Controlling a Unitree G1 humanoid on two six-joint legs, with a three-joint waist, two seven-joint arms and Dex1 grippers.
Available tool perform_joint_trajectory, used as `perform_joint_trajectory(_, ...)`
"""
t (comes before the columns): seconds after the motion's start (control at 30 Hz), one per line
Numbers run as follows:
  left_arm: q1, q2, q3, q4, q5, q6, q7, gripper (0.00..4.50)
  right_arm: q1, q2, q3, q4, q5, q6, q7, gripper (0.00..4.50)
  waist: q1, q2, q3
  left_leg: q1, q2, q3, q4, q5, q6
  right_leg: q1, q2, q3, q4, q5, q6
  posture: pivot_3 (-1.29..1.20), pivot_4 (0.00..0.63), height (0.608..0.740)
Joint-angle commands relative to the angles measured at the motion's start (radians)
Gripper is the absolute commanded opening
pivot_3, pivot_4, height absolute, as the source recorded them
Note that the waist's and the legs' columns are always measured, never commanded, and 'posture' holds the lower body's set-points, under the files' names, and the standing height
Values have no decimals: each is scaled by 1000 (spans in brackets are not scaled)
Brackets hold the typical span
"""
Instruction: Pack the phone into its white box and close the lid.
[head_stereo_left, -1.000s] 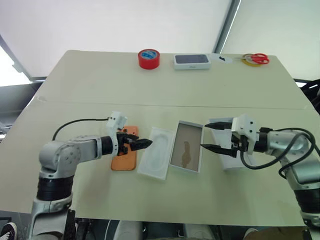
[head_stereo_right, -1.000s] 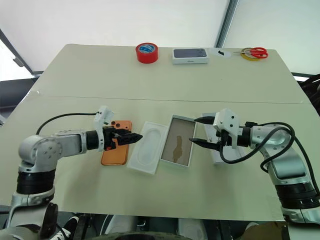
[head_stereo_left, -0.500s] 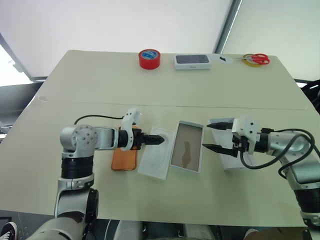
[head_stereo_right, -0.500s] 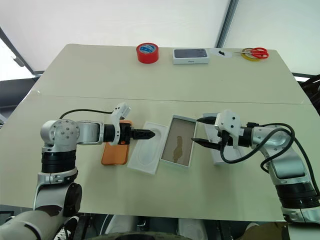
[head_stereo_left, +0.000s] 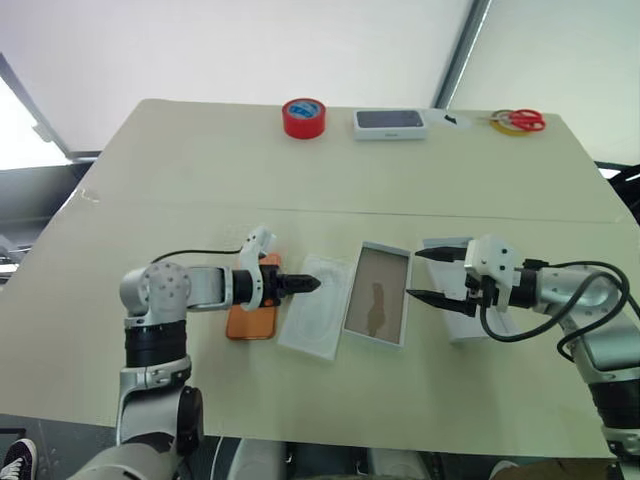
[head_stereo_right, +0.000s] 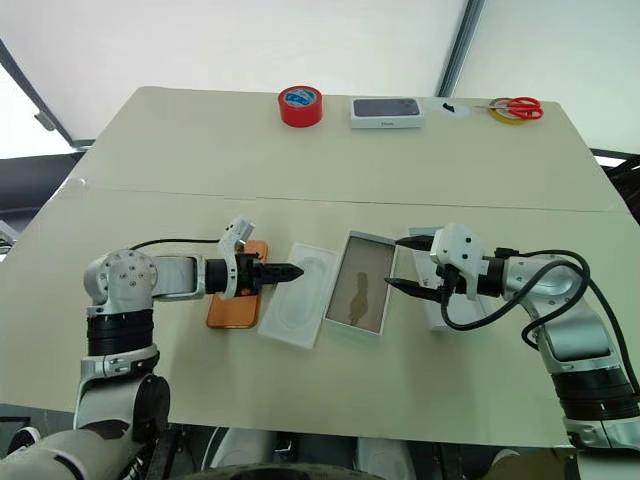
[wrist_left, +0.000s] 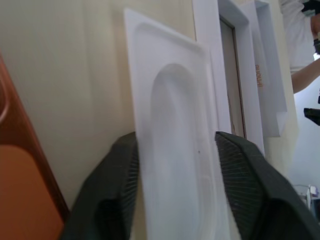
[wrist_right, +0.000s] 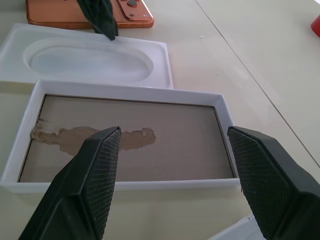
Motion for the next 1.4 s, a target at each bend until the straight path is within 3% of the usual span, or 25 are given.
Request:
perform_joint_trajectory(0.03, 7, 4, 17, 15, -25, 10, 10, 459, -13, 0, -15, -12, 3, -21, -3, 3561, 0, 0, 0, 0, 0, 0, 0, 0, 0, 0, 0, 0, 0, 0, 0, 0, 150, 740)
perform_joint_trajectory(0.07, 8, 5, 26, 19, -30, 10, 14, 35, -15, 0, -15, -12, 4, -20, -2, 3561, 0, 1, 0, 0, 0, 0, 0, 0, 0, 0, 0, 0, 0, 0, 0, 0, 150, 740)
perform_joint_trajectory(0.33, 5, 29, 88, 37, -116, 10, 57, 35, 1, 4, 0, -63, 32, 10, 14, 3561, -3, 0, 0, 1, 0, 0, 0, 0, 0, 1, 0, 0, 0, 0, 0, 0, 150, 740)
perform_joint_trajectory(0.57, -49, -11, 226, 26, -151, 10, 159, 35, 56, 1, 66, -210, 94, 124, 49, 3561, 1, -1, 0, 0, 0, -1, 0, 0, 0, 0, 0, 0, 0, 0, 0, 0, 150, 740)
perform_joint_trajectory(0.97, -96, -37, 275, -83, -82, -78, 223, 35, 63, 23, 266, -203, -65, 102, 37, 3561, -1, -2, 1, 0, 0, -1, 0, 0, -1, 0, 0, 0, 0, 0, 0, 0, 150, 740)
perform_joint_trajectory(1.1, -92, -35, 249, -93, -79, -81, 212, 0, 27, 38, 315, -139, -139, 68, 25, 2323, -1, -2, 1, 0, 0, -1, 0, 0, -1, 0, 0, 0, 0, 0, 0, 0, 150, 740)
perform_joint_trajectory(1.23, -67, -45, 216, -141, -76, -141, 195, 0, -30, 78, 314, -93, -162, 46, -1, 237, -2, -3, 1, 0, 0, -1, 0, 0, -1, 0, 0, 0, 0, 0, 0, 0, 150, 740)
perform_joint_trajectory(1.27, -72, -55, 227, -140, -87, -139, 199, 0, -49, 85, 319, -79, -171, 38, -1, 47, -2, -3, 2, 0, 0, -1, 0, 1, -2, 0, 0, 0, 0, 0, 0, 0, 150, 740)
perform_joint_trajectory(1.4, -105, -88, 237, -101, -89, -157, 216, 0, -138, 138, 344, 6, -204, -7, -1, 47, -2, -3, 2, 0, 0, -1, 0, 1, -2, 0, 0, 0, 0, 0, 0, 0, 150, 740)
